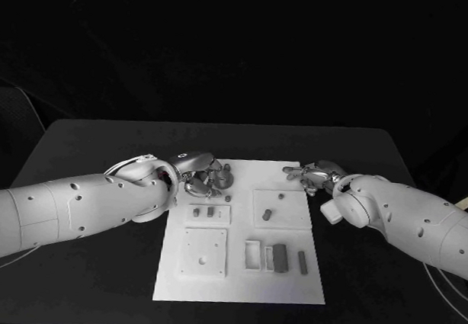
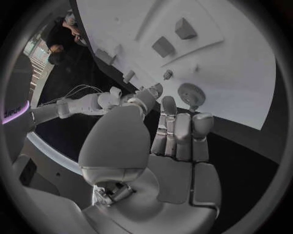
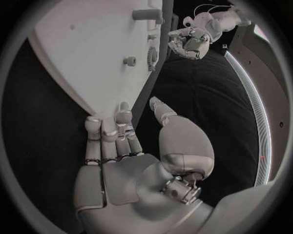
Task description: Assemble the parts on the task board
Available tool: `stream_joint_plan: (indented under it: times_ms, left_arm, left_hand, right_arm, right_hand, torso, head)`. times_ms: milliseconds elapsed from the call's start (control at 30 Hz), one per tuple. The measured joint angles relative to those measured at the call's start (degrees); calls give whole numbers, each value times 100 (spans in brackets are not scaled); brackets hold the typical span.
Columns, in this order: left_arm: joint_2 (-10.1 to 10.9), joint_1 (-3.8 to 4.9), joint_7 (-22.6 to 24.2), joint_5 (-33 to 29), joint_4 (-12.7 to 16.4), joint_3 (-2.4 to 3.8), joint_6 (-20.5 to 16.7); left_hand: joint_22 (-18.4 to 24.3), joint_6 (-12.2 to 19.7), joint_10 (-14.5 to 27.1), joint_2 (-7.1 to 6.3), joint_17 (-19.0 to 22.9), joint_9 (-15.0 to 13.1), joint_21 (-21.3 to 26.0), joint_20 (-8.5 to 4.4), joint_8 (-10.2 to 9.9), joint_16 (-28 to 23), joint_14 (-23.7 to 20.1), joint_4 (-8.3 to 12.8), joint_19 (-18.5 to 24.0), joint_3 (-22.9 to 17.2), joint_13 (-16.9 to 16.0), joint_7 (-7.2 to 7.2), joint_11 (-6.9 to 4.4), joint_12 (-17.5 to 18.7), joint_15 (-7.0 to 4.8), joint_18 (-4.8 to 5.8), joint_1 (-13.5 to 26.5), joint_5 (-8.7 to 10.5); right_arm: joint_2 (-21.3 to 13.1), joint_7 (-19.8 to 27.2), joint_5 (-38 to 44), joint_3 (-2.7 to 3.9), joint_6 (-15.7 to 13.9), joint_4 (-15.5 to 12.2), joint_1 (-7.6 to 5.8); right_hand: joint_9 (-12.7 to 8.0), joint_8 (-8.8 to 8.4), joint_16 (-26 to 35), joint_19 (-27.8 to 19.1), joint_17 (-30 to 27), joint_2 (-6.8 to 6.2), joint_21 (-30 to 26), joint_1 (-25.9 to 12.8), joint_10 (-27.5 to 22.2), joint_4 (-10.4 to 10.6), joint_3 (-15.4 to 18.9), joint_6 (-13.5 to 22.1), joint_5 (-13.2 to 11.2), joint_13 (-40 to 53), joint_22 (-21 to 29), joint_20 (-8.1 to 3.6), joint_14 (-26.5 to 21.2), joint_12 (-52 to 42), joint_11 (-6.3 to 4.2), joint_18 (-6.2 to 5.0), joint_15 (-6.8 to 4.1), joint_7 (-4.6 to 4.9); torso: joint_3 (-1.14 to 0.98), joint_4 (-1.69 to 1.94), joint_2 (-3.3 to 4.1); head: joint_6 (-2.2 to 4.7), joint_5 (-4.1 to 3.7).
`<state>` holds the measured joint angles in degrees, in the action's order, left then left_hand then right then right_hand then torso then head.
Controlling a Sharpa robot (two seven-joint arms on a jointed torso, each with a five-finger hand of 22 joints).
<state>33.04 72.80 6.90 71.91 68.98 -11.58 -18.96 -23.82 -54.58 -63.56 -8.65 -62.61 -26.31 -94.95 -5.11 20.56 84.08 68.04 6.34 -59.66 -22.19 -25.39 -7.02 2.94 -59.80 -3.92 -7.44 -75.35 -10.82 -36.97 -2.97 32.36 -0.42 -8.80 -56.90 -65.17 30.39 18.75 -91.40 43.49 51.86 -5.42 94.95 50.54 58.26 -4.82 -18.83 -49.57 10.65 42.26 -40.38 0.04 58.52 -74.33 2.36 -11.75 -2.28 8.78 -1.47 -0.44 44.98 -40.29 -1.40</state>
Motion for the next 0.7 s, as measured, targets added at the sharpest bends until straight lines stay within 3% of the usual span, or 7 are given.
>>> stream_joint_plan:
  times_ms: [167,233,400,533,700]
  left_arm:
    - [-163,-1,6,201,-116,-1,125]
    - [-217,-1,1,269,-154,-1,177]
    - [-374,0,-42,454,-315,-7,359]
    - [-523,-1,-84,591,-464,-18,496]
    - [-648,-9,-127,683,-566,-20,562]
  left_hand:
    - [-265,40,-261,-3,-502,34,0,-45,-88,738,465,46,-379,84,-518,74,-103,-885,-138,-5,-149,0]
    - [-467,73,-320,-29,-1111,50,0,-52,-131,1039,1312,56,-609,252,-829,124,-206,-1389,-195,-107,-219,0]
    - [-857,126,-413,-29,-1234,62,0,-38,-154,1085,1619,31,-1003,654,-1447,177,-381,-2360,-312,-202,-219,0]
    - [-1040,202,-517,-29,-1234,73,0,-58,-154,1085,1641,-6,-1224,811,-1633,184,-476,-2673,-334,-236,-219,0]
    - [-1085,204,-565,13,-1234,73,0,-63,-154,1085,1644,-37,-1244,843,-1663,183,-491,-2696,-336,-236,-178,0]
  right_arm:
    - [11,0,-2,0,-21,6,0]
    - [16,0,-2,0,-28,9,0]
    - [27,0,-3,0,-46,13,0]
    - [35,0,-3,0,-58,18,0]
    - [49,2,-4,1,-69,26,0]
  right_hand:
    - [0,0,0,0,0,0,0,0,0,0,0,0,0,0,1,0,0,0,0,0,0,0]
    - [0,0,0,0,0,0,0,0,0,0,0,0,0,0,5,0,0,0,0,0,0,-1]
    - [0,0,0,0,0,0,0,0,0,0,0,-1,0,0,5,0,0,0,0,0,0,-1]
    - [0,0,0,0,0,0,0,0,0,0,0,-1,0,0,4,0,0,0,0,0,0,-2]
    - [0,0,0,0,0,0,0,0,0,0,0,-1,0,0,4,0,0,0,0,0,0,-2]
  torso:
    - [4,-1,2]
    - [4,-1,2]
    - [7,-1,3]
    - [6,-1,3]
    - [7,-2,3]
  head:
    - [1,-7]
    - [1,-10]
    - [3,-17]
    - [1,-25]
    - [-7,-42]
